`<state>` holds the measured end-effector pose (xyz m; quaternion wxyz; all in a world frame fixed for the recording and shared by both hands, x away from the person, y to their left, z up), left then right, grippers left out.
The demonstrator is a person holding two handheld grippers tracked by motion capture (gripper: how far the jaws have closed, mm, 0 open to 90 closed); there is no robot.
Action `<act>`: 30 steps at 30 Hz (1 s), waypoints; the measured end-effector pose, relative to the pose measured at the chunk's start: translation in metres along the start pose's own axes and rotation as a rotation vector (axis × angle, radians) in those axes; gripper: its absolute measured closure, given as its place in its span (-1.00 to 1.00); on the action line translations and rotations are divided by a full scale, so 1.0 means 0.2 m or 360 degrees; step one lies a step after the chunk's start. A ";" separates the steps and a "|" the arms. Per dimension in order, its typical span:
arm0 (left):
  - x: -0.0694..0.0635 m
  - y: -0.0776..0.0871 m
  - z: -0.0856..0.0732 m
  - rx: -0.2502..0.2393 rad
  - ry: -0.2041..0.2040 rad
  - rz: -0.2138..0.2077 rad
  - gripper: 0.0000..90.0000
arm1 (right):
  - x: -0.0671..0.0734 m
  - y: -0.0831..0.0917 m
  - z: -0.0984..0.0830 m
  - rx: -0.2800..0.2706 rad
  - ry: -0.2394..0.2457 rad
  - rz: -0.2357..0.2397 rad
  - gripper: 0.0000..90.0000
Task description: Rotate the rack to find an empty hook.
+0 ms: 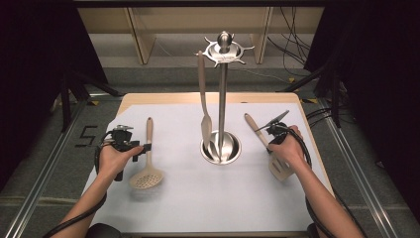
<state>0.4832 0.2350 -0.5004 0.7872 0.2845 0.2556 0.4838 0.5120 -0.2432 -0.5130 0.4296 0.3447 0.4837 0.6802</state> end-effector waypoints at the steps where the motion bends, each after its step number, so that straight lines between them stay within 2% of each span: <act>1: 0.00 0.00 0.00 0.0000 0.0004 0.0000 -0.06 | 0.00 0.00 0.00 0.0014 0.0003 -0.0009 0.71; 7: 0.01 0.00 0.00 0.0003 0.0001 0.0002 -0.07 | 0.02 0.04 -0.09 0.0077 -0.0017 0.0055 0.71; 8: 0.01 0.00 0.00 -0.0003 0.0009 0.0004 -0.06 | 0.04 0.06 -0.12 0.0144 -0.0097 0.0064 0.72; 10: 0.01 0.01 0.00 -0.0004 0.0005 0.0004 -0.07 | 0.05 0.09 -0.19 0.0183 -0.0105 0.0087 0.72; 11: 0.01 0.01 0.00 -0.0004 0.0005 -0.0003 -0.06 | 0.05 0.10 -0.21 0.0179 -0.0070 0.0090 0.72; 12: 0.01 0.01 0.00 -0.0009 0.0004 0.0000 -0.07 | 0.05 0.11 -0.24 0.0198 -0.0094 0.0074 0.72; 15: 0.00 0.01 0.00 -0.0008 -0.0002 0.0007 -0.06 | 0.07 0.14 -0.32 0.0233 -0.0092 0.0074 0.72; 16: 0.00 0.01 0.00 0.0005 -0.0004 0.0006 -0.06 | 0.07 0.15 -0.33 0.0214 -0.0085 0.0033 0.72; 17: 0.00 0.01 0.00 -0.0004 -0.0005 -0.0001 -0.06 | 0.08 0.15 -0.35 0.0242 -0.0112 0.0057 0.72; 18: 0.00 0.01 0.00 -0.0006 -0.0003 0.0003 -0.06 | 0.07 0.15 -0.37 0.0252 -0.0085 0.0060 0.72; 19: 0.00 0.00 0.01 -0.0006 -0.0001 0.0002 -0.06 | 0.08 0.15 -0.38 0.0264 -0.0106 0.0082 0.72; 20: 0.00 0.01 0.00 0.0007 -0.0001 -0.0001 -0.06 | 0.07 0.14 -0.38 0.0263 -0.0109 0.0077 0.72; 21: -0.01 0.00 0.00 0.0008 -0.0003 -0.0014 -0.06 | 0.06 0.13 -0.38 0.0268 -0.0076 0.0076 0.71; 23: -0.01 0.01 0.01 0.0006 -0.0005 -0.0005 -0.07 | 0.07 0.14 -0.38 0.0286 -0.0129 0.0081 0.70; 26: 0.00 0.00 0.01 0.0004 -0.0002 -0.0014 -0.07 | 0.07 0.14 -0.37 0.0269 -0.0109 0.0057 0.61; 27: 0.00 0.00 0.01 -0.0009 0.0001 0.0001 -0.07 | 0.08 0.15 -0.36 0.0273 -0.0126 0.0046 0.57; 30: 0.00 0.01 0.00 0.0001 -0.0017 -0.0006 -0.07 | 0.07 0.16 -0.32 0.0198 -0.0063 0.0000 0.55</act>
Point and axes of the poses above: each handheld gripper's, and its own axes: y roughly backward along the jaws, z roughly out of its top, x roughly to its left, the point moved 6 cm from there along -y, roughly forward along the jaws, and after that the axes turned 3 degrees about -y, right-handed, at the moved point
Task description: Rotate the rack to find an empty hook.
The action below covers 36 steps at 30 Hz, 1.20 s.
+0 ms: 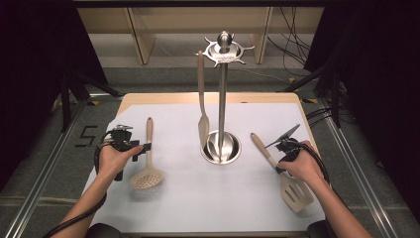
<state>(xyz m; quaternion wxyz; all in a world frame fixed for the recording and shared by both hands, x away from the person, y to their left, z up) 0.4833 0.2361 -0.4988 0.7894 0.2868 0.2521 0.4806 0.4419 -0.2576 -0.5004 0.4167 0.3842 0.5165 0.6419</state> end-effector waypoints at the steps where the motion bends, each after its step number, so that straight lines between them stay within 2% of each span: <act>1: 0.00 0.00 0.00 0.0000 0.0009 0.0004 -0.07 | 0.00 0.00 0.00 0.0000 0.0000 0.0000 0.55; 2: 0.00 0.00 0.00 0.0002 0.0001 -0.0015 -0.07 | 0.00 0.00 0.01 -0.0006 0.0010 -0.0014 0.55; 5: -0.01 0.00 0.01 -0.0013 0.0001 -0.0010 -0.07 | 0.02 -0.01 0.02 -0.0003 0.0015 -0.0021 0.55; 8: -0.01 0.00 0.01 -0.0016 0.0003 -0.0013 -0.07 | 0.03 -0.04 0.04 -0.0011 0.0094 -0.0039 0.56; 11: -0.01 0.00 0.01 -0.0016 0.0006 -0.0022 -0.07 | 0.04 -0.06 0.06 0.0004 0.0108 -0.0069 0.60; 12: -0.01 0.00 0.02 -0.0016 -0.0001 -0.0021 -0.07 | 0.04 -0.07 0.06 0.0006 0.0137 -0.0069 0.60; 13: -0.01 0.00 0.02 -0.0020 -0.0010 -0.0028 -0.07 | 0.04 -0.07 0.07 -0.0017 0.0144 -0.0076 0.60; 15: -0.02 0.00 0.03 -0.0024 -0.0015 -0.0027 -0.07 | 0.04 -0.06 0.07 0.0004 0.0129 -0.0093 0.60; 18: -0.03 0.00 0.04 -0.0037 -0.0028 -0.0035 -0.07 | 0.03 -0.07 0.08 -0.0001 0.0151 -0.0078 0.66; 20: -0.03 0.00 0.04 -0.0039 -0.0037 -0.0042 -0.07 | 0.04 -0.07 0.08 0.0014 0.0123 -0.0073 0.69; 21: -0.04 0.00 0.04 -0.0042 -0.0039 -0.0047 -0.07 | 0.03 -0.08 0.09 0.0007 0.0151 -0.0062 0.69; 24: -0.05 0.00 0.05 -0.0048 -0.0042 -0.0050 -0.07 | 0.03 -0.08 0.09 0.0029 0.0166 -0.0057 0.71; 25: -0.05 0.00 0.05 -0.0054 -0.0040 -0.0052 -0.07 | 0.03 -0.07 0.09 0.0072 0.0143 -0.0063 0.73; 26: -0.05 0.00 0.05 -0.0061 -0.0044 -0.0050 -0.07 | 0.03 -0.09 0.10 0.0043 0.0187 -0.0044 0.73; 27: -0.05 0.00 0.05 -0.0069 -0.0041 -0.0048 -0.07 | 0.03 -0.08 0.10 0.0089 0.0143 -0.0053 0.73; 30: -0.05 0.01 0.06 -0.0085 -0.0039 -0.0048 -0.07 | 0.02 -0.07 0.10 0.0096 0.0070 -0.0022 0.75; 36: -0.06 0.02 0.07 -0.0117 -0.0017 -0.0048 -0.07 | 0.03 -0.07 0.09 0.0098 0.0084 -0.0040 0.75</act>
Point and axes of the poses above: each handheld gripper's, and its own axes: y roughly backward along the jaws, z roughly out of its top, x roughly to its left, the point moved 6 cm from there along -y, roughly forward along the jaws, and after that the axes turned 3 degrees about -y, right-handed, at the moved point
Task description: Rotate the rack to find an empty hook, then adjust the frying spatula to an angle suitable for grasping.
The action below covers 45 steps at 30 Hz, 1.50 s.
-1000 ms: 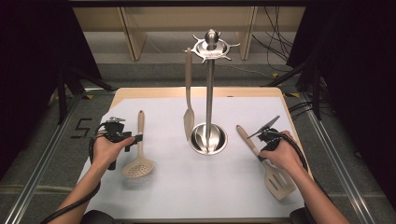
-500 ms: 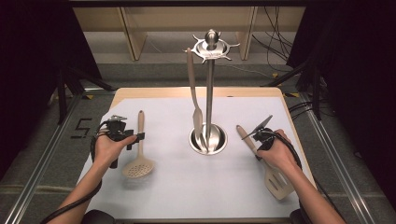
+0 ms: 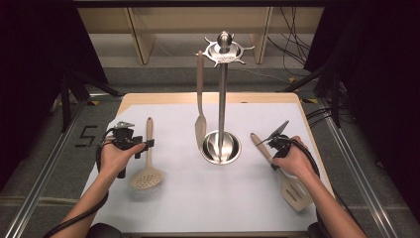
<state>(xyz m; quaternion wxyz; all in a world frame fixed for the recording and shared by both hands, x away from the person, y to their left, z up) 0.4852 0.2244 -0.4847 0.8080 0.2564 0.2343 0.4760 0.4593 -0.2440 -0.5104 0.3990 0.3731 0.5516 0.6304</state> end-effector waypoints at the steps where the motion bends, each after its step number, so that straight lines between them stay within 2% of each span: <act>1: 0.00 0.00 0.00 -0.0012 0.0007 0.0004 -0.06 | 0.00 0.00 0.00 -0.0022 -0.0017 -0.0011 0.75; 5: -0.02 0.02 0.00 -0.0033 0.0009 -0.0006 -0.06 | 0.00 0.00 -0.01 -0.0071 -0.0038 -0.0019 0.76; 8: -0.03 0.03 0.00 -0.0042 0.0001 -0.0002 -0.06 | 0.00 0.00 -0.02 -0.0117 -0.0073 0.0006 0.76; 9: -0.03 0.04 0.01 -0.0046 0.0008 -0.0005 -0.06 | -0.01 0.01 -0.03 -0.0108 -0.0067 0.0019 0.76; 11: -0.03 0.05 0.02 -0.0061 0.0006 0.0005 -0.06 | -0.01 0.01 -0.03 -0.0148 -0.0098 0.0037 0.76; 12: -0.03 0.06 0.02 -0.0076 0.0016 0.0007 -0.06 | -0.01 0.02 -0.04 -0.0140 -0.0120 0.0059 0.76; 13: -0.03 0.06 0.03 -0.0075 0.0016 0.0008 -0.06 | -0.02 0.01 -0.04 -0.0168 -0.0109 0.0069 0.76; 14: -0.03 0.07 0.03 -0.0081 0.0009 0.0017 -0.06 | -0.03 0.01 -0.04 -0.0201 -0.0062 0.0076 0.76; 17: -0.04 0.08 0.05 -0.0112 0.0002 0.0025 -0.06 | -0.03 0.02 -0.07 -0.0231 -0.0097 0.0082 0.76; 18: -0.04 0.08 0.05 -0.0119 0.0009 0.0028 -0.06 | -0.02 0.04 -0.07 -0.0262 -0.0106 0.0107 0.76; 19: -0.04 0.08 0.06 -0.0139 0.0004 0.0031 -0.05 | -0.03 0.05 -0.08 -0.0282 -0.0096 0.0097 0.76; 20: -0.05 0.08 0.08 -0.0191 0.0014 0.0030 -0.05 | -0.02 0.07 -0.08 -0.0321 -0.0131 0.0126 0.76; 22: -0.06 0.08 0.10 -0.0232 0.0001 0.0027 -0.05 | -0.02 0.10 -0.09 -0.0420 -0.0177 0.0143 0.76; 23: -0.06 0.09 0.11 -0.0256 -0.0032 0.0027 -0.05 | -0.02 0.12 -0.10 -0.0459 -0.0199 0.0155 0.76; 24: -0.07 0.09 0.12 -0.0293 -0.0043 0.0020 -0.05 | -0.03 0.13 -0.10 -0.0543 -0.0127 0.0173 0.76; 25: -0.07 0.09 0.13 -0.0317 -0.0088 0.0009 -0.05 | -0.03 0.14 -0.10 -0.0603 -0.0101 0.0172 0.76; 26: -0.08 0.09 0.14 -0.0327 -0.0085 0.0004 -0.05 | -0.04 0.16 -0.11 -0.0641 -0.0094 0.0165 0.76; 27: -0.08 0.09 0.14 -0.0340 -0.0118 0.0001 -0.05 | -0.04 0.18 -0.12 -0.0680 -0.0065 0.0155 0.76; 28: -0.09 0.09 0.14 -0.0339 -0.0077 -0.0003 -0.05 | -0.03 0.21 -0.13 -0.0740 -0.0093 0.0167 0.76; 29: -0.10 0.09 0.14 -0.0346 -0.0108 -0.0011 -0.05 | -0.03 0.21 -0.13 -0.0740 -0.0093 0.0167 0.76; 30: -0.11 0.10 0.15 -0.0355 -0.0093 -0.0021 -0.04 | -0.03 0.23 -0.14 -0.0760 -0.0093 0.0162 0.76; 31: -0.11 0.10 0.15 -0.0361 -0.0095 -0.0024 -0.04 | -0.02 0.25 -0.15 -0.0784 -0.0133 0.0173 0.76; 32: -0.12 0.11 0.16 -0.0370 -0.0109 -0.0023 -0.04 | -0.02 0.26 -0.15 -0.0806 -0.0129 0.0152 0.76; 33: -0.12 0.11 0.16 -0.0385 -0.0154 -0.0029 -0.04 | -0.01 0.27 -0.16 -0.0827 -0.0140 0.0143 0.76; 34: -0.12 0.11 0.17 -0.0397 -0.0161 -0.0034 -0.04 | -0.01 0.29 -0.17 -0.0820 -0.0117 0.0162 0.76; 35: -0.12 0.11 0.17 -0.0405 -0.0180 -0.0033 -0.04 | -0.02 0.30 -0.17 -0.0888 -0.0093 0.0142 0.76; 36: -0.13 0.12 0.17 -0.0406 -0.0137 -0.0032 -0.04 | -0.02 0.30 -0.17 -0.0918 -0.0091 0.0129 0.76; 37: -0.13 0.12 0.18 -0.0414 -0.0179 -0.0030 -0.04 | -0.01 0.31 -0.18 -0.0940 -0.0104 0.0140 0.76; 38: -0.13 0.12 0.18 -0.0423 -0.0181 -0.0032 -0.04 | 0.01 0.32 -0.17 -0.0991 -0.0089 0.0177 0.76; 39: -0.13 0.12 0.18 -0.0424 -0.0198 -0.0027 -0.04 | 0.01 0.32 -0.17 -0.1001 -0.0090 0.0187 0.76; 40: -0.13 0.12 0.18 -0.0428 -0.0189 -0.0028 -0.04 | 0.02 0.34 -0.18 -0.1001 -0.0121 0.0193 0.76; 42: -0.13 0.13 0.19 -0.0436 -0.0207 -0.0022 -0.04 | 0.02 0.35 -0.18 -0.1039 -0.0108 0.0188 0.76; 43: -0.13 0.13 0.19 -0.0443 -0.0188 -0.0027 -0.04 | 0.02 0.35 -0.17 -0.1097 -0.0061 0.0175 0.76; 45: -0.13 0.14 0.19 -0.0448 -0.0194 -0.0022 -0.04 | 0.03 0.37 -0.17 -0.1101 -0.0089 0.0202 0.76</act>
Point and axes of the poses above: each handheld gripper's, and its own axes: y roughly backward along the jaws, z roughly out of its top, x roughly to its left, the point moved 6 cm from there along -y, roughly forward along the jaws, and after that the axes turned 3 degrees about -y, right-handed, at the moved point
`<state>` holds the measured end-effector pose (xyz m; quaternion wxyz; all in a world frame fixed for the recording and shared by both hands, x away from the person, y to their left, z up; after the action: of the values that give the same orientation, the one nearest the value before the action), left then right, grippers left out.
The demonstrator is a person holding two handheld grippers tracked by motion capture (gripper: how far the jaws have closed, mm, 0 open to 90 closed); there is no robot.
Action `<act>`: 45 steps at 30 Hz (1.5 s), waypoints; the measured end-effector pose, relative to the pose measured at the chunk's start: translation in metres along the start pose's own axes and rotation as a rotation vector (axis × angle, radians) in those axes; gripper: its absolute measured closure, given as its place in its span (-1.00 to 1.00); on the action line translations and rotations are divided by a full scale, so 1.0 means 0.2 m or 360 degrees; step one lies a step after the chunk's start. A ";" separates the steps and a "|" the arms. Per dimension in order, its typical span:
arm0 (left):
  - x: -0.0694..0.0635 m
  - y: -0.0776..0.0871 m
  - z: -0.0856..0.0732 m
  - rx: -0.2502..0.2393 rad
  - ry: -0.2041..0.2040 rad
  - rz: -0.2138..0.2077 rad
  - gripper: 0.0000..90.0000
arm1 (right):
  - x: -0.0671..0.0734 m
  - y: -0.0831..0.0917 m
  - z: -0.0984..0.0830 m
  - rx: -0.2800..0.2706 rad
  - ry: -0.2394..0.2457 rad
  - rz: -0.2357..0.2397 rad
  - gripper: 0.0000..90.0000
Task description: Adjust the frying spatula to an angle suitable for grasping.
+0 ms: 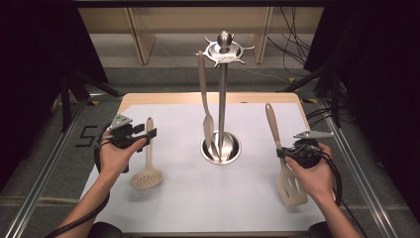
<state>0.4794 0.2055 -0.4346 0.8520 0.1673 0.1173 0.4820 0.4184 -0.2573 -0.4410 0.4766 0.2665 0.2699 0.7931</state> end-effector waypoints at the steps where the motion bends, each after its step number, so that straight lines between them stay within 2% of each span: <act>1: 0.00 0.00 0.00 -0.0006 0.0001 -0.0004 -0.04 | 0.01 0.02 0.01 -0.0025 0.0008 -0.0003 0.76; 2: 0.00 0.00 0.00 0.0002 0.0011 0.0006 -0.04 | 0.01 0.02 0.01 -0.0025 0.0008 -0.0003 0.76; 3: 0.00 0.00 0.01 -0.0006 -0.0013 0.0001 -0.04 | 0.01 0.02 0.01 -0.0034 0.0011 0.0001 0.76; 4: 0.00 0.01 0.01 -0.0014 0.0000 0.0006 -0.04 | 0.02 0.02 0.01 -0.0058 0.0011 0.0028 0.76; 7: -0.01 0.01 0.02 -0.0024 0.0012 0.0006 -0.05 | 0.04 0.05 0.02 -0.0106 0.0006 0.0024 0.76; 8: -0.02 0.01 0.02 -0.0022 0.0020 0.0008 -0.05 | 0.06 0.06 0.02 -0.0097 -0.0010 0.0019 0.76; 9: -0.02 0.01 0.02 -0.0035 -0.0004 -0.0001 -0.05 | 0.06 0.07 0.02 -0.0108 0.0009 0.0009 0.76; 11: -0.03 0.02 0.03 -0.0041 -0.0011 -0.0005 -0.05 | 0.06 0.08 0.03 -0.0142 0.0027 0.0014 0.76; 12: -0.03 0.02 0.04 -0.0037 0.0015 0.0006 -0.04 | 0.07 0.09 0.03 -0.0160 0.0016 0.0032 0.76; 13: -0.03 0.03 0.04 -0.0048 -0.0010 -0.0002 -0.04 | 0.06 0.09 0.04 -0.0172 0.0028 0.0024 0.76; 14: -0.04 0.03 0.05 -0.0043 0.0015 0.0006 -0.04 | 0.07 0.10 0.04 -0.0159 0.0011 0.0005 0.76; 16: -0.05 0.04 0.06 -0.0060 0.0007 -0.0001 -0.04 | 0.07 0.11 0.04 -0.0186 0.0030 0.0018 0.76; 19: -0.07 0.04 0.08 -0.0073 -0.0003 -0.0011 -0.04 | 0.10 0.11 0.05 -0.0200 -0.0027 0.0036 0.76; 22: -0.08 0.06 0.09 -0.0077 0.0002 -0.0012 -0.04 | 0.10 0.11 0.05 -0.0220 0.0008 0.0020 0.76; 25: -0.10 0.08 0.11 -0.0107 -0.0023 -0.0033 -0.04 | 0.12 0.12 0.05 -0.0230 -0.0008 0.0042 0.76; 26: -0.12 0.09 0.11 -0.0099 -0.0003 -0.0030 -0.04 | 0.13 0.12 0.05 -0.0240 -0.0002 0.0039 0.76; 28: -0.13 0.10 0.12 -0.0115 -0.0020 -0.0046 -0.02 | 0.15 0.13 0.05 -0.0251 0.0009 0.0050 0.76; 29: -0.15 0.12 0.13 -0.0118 -0.0023 -0.0052 -0.02 | 0.15 0.13 0.05 -0.0262 0.0060 0.0052 0.76; 30: -0.16 0.12 0.13 -0.0126 -0.0035 -0.0064 -0.02 | 0.18 0.13 0.06 -0.0285 0.0032 0.0067 0.76; 31: -0.17 0.13 0.14 -0.0142 -0.0058 -0.0090 -0.02 | 0.19 0.13 0.05 -0.0264 0.0009 0.0077 0.76; 32: -0.19 0.13 0.15 -0.0151 -0.0061 -0.0103 -0.02 | 0.20 0.13 0.06 -0.0281 0.0077 0.0085 0.76; 33: -0.20 0.14 0.16 -0.0156 -0.0070 -0.0116 -0.02 | 0.22 0.13 0.06 -0.0282 0.0031 0.0097 0.76; 34: -0.21 0.15 0.17 -0.0163 -0.0084 -0.0123 -0.02 | 0.22 0.13 0.06 -0.0269 0.0089 0.0088 0.76; 35: -0.22 0.16 0.17 -0.0157 -0.0078 -0.0122 -0.02 | 0.25 0.12 0.06 -0.0287 0.0067 0.0109 0.76; 38: -0.26 0.17 0.19 -0.0178 -0.0093 -0.0160 -0.02 | 0.27 0.13 0.07 -0.0276 0.0062 0.0121 0.76; 39: -0.28 0.18 0.20 -0.0191 -0.0103 -0.0180 -0.02 | 0.28 0.13 0.08 -0.0281 0.0093 0.0130 0.76; 41: -0.31 0.19 0.22 -0.0204 -0.0113 -0.0192 -0.02 | 0.30 0.13 0.09 -0.0287 0.0069 0.0137 0.76; 42: -0.33 0.19 0.23 -0.0212 -0.0109 -0.0207 -0.02 | 0.30 0.13 0.09 -0.0280 0.0098 0.0126 0.76; 43: -0.35 0.19 0.23 -0.0220 -0.0096 -0.0219 -0.02 | 0.31 0.12 0.09 -0.0309 0.0107 0.0129 0.76; 44: -0.37 0.20 0.25 -0.0222 -0.0125 -0.0226 -0.01 | 0.32 0.12 0.10 -0.0312 0.0118 0.0137 0.76; 45: -0.39 0.20 0.25 -0.0221 -0.0126 -0.0228 -0.01 | 0.32 0.13 0.10 -0.0309 0.0138 0.0135 0.76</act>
<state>0.4265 0.1499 -0.3694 0.8978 0.1180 0.0615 0.4198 0.3909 -0.2054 -0.3985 0.4540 0.1956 0.2005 0.8458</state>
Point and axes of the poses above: each handheld gripper's, and its own axes: y roughly backward along the jaws, z roughly out of its top, x roughly to its left, the point moved 6 cm from there along -y, roughly forward along the jaws, and after that the axes turned 3 degrees about -y, right-handed, at the moved point
